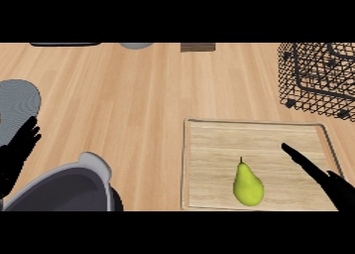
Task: Pick the pear from the tray and place it in the tiered basket
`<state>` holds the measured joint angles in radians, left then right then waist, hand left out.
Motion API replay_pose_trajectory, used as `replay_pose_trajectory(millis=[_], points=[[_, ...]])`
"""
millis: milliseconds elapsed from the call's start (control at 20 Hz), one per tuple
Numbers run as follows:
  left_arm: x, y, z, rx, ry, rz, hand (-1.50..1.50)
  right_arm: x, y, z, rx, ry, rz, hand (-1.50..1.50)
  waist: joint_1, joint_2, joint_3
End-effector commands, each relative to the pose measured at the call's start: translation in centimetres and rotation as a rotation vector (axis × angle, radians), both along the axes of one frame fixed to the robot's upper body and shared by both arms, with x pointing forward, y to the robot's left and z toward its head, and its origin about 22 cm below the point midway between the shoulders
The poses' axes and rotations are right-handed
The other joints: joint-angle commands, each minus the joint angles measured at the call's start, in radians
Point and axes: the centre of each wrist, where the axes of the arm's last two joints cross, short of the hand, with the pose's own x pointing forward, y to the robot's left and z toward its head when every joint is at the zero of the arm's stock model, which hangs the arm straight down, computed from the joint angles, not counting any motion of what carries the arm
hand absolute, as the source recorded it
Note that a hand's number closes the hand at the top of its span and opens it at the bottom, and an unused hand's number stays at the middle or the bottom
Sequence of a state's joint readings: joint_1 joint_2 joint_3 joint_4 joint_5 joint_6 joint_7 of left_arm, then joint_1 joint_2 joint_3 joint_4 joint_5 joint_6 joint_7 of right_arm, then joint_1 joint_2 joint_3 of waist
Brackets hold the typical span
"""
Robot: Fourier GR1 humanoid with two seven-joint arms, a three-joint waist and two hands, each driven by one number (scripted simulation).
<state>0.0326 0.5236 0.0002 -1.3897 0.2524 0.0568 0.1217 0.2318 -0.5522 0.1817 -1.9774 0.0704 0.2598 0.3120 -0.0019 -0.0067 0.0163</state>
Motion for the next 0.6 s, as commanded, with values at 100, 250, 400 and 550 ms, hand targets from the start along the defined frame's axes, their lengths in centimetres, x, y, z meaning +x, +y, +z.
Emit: replay_pose_trajectory(millis=[100,250,400,550], points=[[-2.7,-2.6,-3.0,-0.037,0.054,0.016,0.0,-1.1,0.4,-2.7,0.039,0.039,0.033,-1.5,0.003,0.005,-0.016],[-1.0,-1.2,-1.8,-0.056,0.047,0.018,0.0,1.1,0.0,-3.2,0.038,0.004,0.013,-1.5,0.003,0.007,-0.016],[-0.4,-1.8,-1.9,-0.037,0.052,0.017,0.0,1.1,0.2,-3.7,0.049,-0.002,0.015,-1.5,0.0,0.007,-0.016],[0.1,-2.0,-1.3,-0.053,0.037,0.007,0.0,2.4,0.7,-3.5,0.057,-0.016,0.018,-1.5,0.002,0.007,-0.016]])
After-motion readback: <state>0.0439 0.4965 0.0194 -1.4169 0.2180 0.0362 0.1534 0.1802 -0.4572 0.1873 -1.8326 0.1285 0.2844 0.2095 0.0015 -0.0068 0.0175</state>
